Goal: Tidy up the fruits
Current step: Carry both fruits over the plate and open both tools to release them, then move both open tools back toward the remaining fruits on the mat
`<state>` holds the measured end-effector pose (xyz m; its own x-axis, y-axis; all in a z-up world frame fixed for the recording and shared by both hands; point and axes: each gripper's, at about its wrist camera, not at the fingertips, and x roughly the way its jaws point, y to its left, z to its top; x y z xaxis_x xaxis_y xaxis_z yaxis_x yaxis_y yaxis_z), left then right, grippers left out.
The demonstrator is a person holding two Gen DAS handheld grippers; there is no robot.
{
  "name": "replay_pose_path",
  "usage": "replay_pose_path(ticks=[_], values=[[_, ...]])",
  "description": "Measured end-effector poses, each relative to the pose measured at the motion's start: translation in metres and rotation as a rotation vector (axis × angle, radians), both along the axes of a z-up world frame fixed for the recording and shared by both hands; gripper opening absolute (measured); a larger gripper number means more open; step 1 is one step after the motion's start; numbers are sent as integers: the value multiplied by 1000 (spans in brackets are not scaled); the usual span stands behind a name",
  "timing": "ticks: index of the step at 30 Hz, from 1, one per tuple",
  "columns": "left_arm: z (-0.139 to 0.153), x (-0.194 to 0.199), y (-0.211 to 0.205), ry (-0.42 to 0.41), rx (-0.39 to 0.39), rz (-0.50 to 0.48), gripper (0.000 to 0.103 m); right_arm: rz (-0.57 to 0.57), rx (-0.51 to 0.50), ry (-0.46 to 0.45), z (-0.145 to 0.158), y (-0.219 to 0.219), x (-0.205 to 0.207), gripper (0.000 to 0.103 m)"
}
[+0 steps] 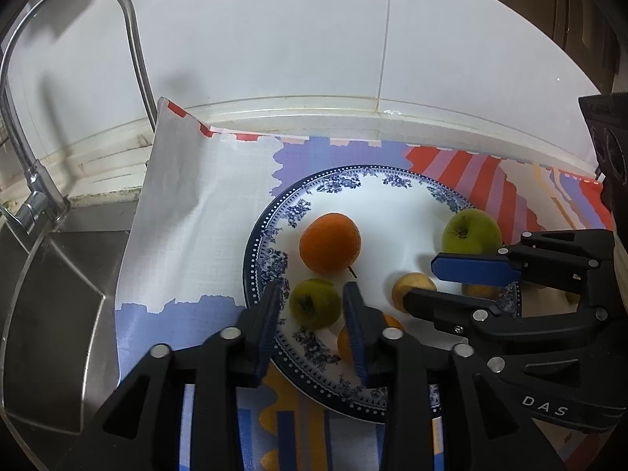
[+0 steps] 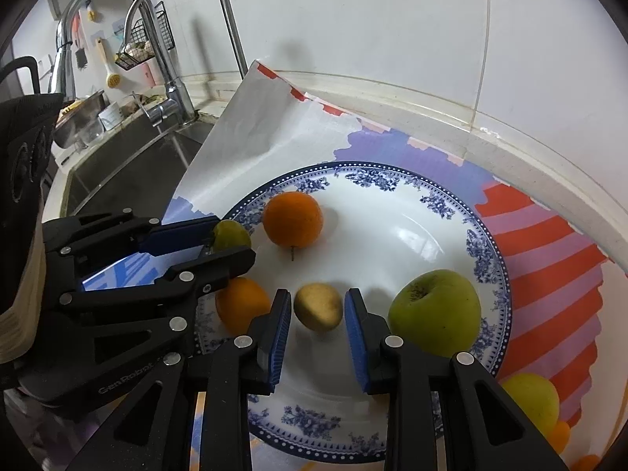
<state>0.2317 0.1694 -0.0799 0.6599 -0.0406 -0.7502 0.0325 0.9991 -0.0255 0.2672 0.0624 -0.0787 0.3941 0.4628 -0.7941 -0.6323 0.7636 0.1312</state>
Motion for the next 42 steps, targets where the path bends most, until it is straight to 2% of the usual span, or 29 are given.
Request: replay_pose_path(ticks=[11, 25, 28, 33, 42], values=[[31, -28, -8, -78, 12, 45, 43, -57, 24, -46, 21, -25, -16, 31], [81, -74, -43, -205, 2, 28, 57, -129, 85, -136, 67, -72, -58, 31], [90, -82, -52, -223, -1, 16, 60, -166, 87, -163, 76, -85, -67, 38], [100, -93, -67, -244, -20, 2, 66, -212, 94, -201, 91, -106, -80, 38], [112, -111, -106, -279, -7, -54, 76, -281, 93, -258, 107, -149, -105, 46]])
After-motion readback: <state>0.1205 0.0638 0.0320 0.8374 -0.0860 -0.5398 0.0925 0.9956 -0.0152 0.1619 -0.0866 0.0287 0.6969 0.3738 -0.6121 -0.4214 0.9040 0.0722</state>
